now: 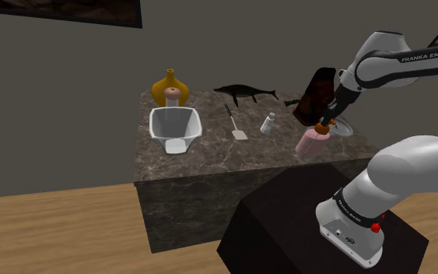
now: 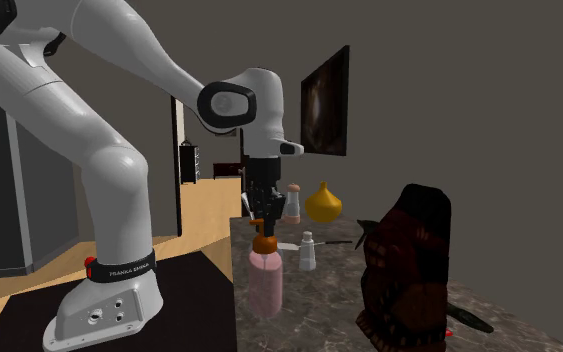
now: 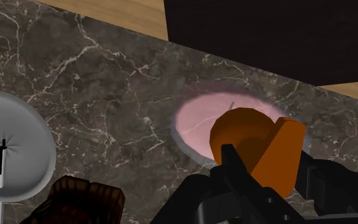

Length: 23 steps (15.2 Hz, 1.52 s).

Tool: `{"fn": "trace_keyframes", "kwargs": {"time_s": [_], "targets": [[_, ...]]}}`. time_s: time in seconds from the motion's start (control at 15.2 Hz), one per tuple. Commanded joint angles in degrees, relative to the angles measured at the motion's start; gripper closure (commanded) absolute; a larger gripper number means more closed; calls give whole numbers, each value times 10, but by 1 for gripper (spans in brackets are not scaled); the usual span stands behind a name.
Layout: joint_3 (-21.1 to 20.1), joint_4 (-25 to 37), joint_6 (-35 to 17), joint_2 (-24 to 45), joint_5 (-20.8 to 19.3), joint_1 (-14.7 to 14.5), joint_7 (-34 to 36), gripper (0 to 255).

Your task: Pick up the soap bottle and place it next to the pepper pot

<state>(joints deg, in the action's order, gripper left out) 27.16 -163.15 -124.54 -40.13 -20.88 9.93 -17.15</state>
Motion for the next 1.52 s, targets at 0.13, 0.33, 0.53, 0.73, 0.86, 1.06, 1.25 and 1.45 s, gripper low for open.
{"fn": "trace_keyframes", "kwargs": {"time_s": [0.13, 0.33, 0.53, 0.73, 0.86, 1.06, 1.25, 1.45], "targets": [[0, 0, 0, 0, 0, 0, 0, 255], [-8, 14, 31, -16, 6, -1, -1, 255], [-16, 30, 60, -31, 13, -2, -1, 255], [-24, 47, 88, -42, 20, -3, -2, 255], [-29, 58, 107, -49, 24, -5, -3, 255], [-37, 77, 133, -57, 30, -7, -3, 255], [-43, 96, 158, -63, 36, -9, -4, 255], [-50, 116, 183, -67, 42, -11, -5, 255]]}}
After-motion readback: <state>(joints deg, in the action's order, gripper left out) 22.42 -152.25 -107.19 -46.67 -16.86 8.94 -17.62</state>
